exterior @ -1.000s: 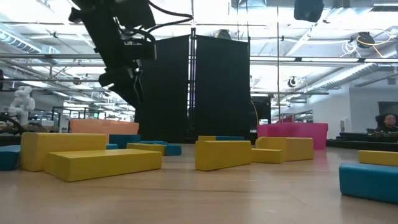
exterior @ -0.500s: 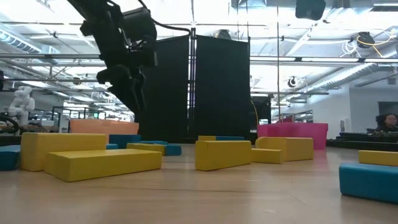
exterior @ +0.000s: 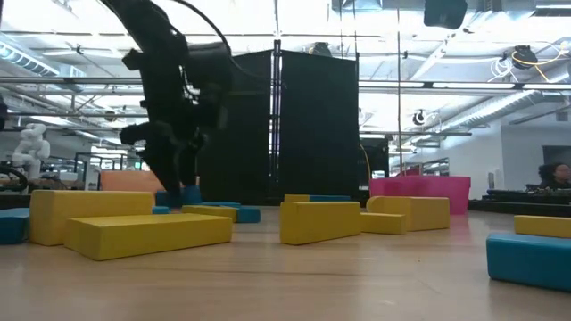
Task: Sort blocks
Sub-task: Put the blue block into the green transparent bin
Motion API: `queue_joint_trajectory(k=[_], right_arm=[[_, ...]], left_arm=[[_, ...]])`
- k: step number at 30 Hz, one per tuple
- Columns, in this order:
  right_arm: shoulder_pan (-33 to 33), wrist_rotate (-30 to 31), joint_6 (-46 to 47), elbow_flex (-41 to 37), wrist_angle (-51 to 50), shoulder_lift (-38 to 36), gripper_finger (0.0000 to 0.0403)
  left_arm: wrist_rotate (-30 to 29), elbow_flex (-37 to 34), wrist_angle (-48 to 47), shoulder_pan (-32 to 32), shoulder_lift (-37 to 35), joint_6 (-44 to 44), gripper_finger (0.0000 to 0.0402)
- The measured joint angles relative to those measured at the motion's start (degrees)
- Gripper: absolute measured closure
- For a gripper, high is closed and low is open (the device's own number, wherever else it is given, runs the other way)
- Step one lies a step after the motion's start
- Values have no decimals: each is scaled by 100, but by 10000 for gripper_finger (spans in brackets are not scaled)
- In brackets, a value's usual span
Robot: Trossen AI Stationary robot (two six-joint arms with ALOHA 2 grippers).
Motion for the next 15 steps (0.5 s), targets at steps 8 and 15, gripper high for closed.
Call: queue_joint_trajectory(k=[8,15], right_arm=[[0,164,0,0,-11,0,167],[-1,581,-94,0,-7,0,167]], left_arm=[[60,-2,-246,-16,379,-16,195],[40,3,-360,-24,345,-476,267]])
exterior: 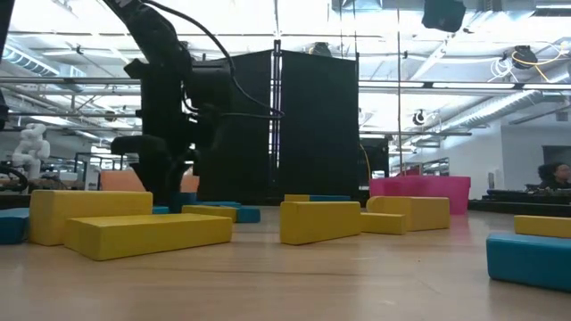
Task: Sort blocks
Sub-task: Put the blue block into the green transparent bin
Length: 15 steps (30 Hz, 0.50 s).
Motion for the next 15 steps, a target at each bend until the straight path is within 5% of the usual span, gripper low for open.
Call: queue_joint_trajectory(k=[15], right_arm=[[1,-1,-421,-2,1012,-15,167]], left_arm=[[-196,961,-31,-124,-1533,-1782,267]])
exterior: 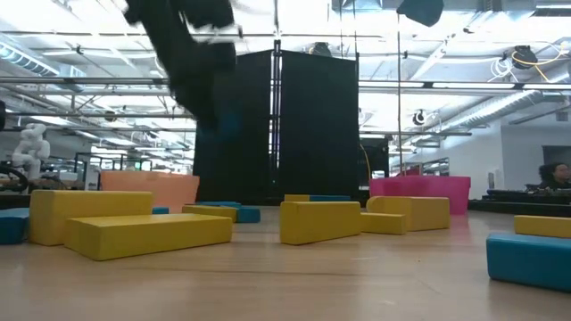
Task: Sort blocks
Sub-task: Put the blue block into the green transparent bin
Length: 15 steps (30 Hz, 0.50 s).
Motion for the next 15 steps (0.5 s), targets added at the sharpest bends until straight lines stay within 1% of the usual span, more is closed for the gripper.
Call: queue_joint_trajectory(k=[2,5,9,12,15], right_arm=[[0,0,-61,0,-10,0,167],[0,-4,-66,0,-90,0,167],[0,-7,-69,0,-198,0,167],[0,-9,-109,0,-196,0,167],[0,-9,-170,0,-193,0,167]], left_arm=[[3,189,-65,-167,-444,-203,267],[3,404,-476,-563,-1080,-791,267],[-186,568,-1237,-1464,-1647,-1978,267],[-422,568,-1738,-2337,-1760,-3007,267],[-458,563,-2101,-3185,-1587,-3903,267]])
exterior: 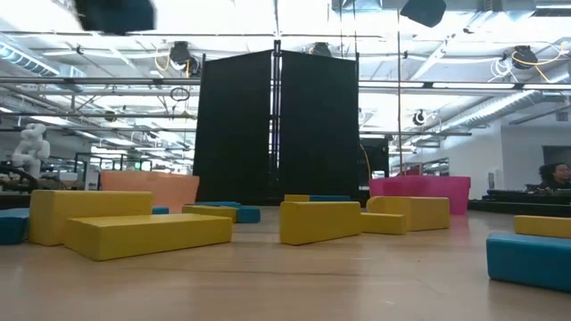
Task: Sort blocks
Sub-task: Put the blue block into the green transparent bin
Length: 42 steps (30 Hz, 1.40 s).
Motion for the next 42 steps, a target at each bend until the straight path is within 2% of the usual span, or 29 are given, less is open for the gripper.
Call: queue_joint_trajectory(k=[8,20,23,31,35,42], right_arm=[[0,0,-47,0,4,0,167],[0,0,-47,0,4,0,167],[0,0,-47,0,4,1,167],[0,0,-90,0,8,2,167],[0,0,-93,0,15,2,167],[-1,1,-93,0,99,2,167]], left_arm=[[346,-6,-245,-1603,889,-2374,267],[302,-7,-465,-3195,1249,-6474,267],[302,-7,-435,-3543,1423,-7257,267],[527,-7,-412,-4261,1832,-8042,267],[577,-7,-633,-4422,2123,-8107,267],[644,-11,-894,-4403,2477,-7192,267]])
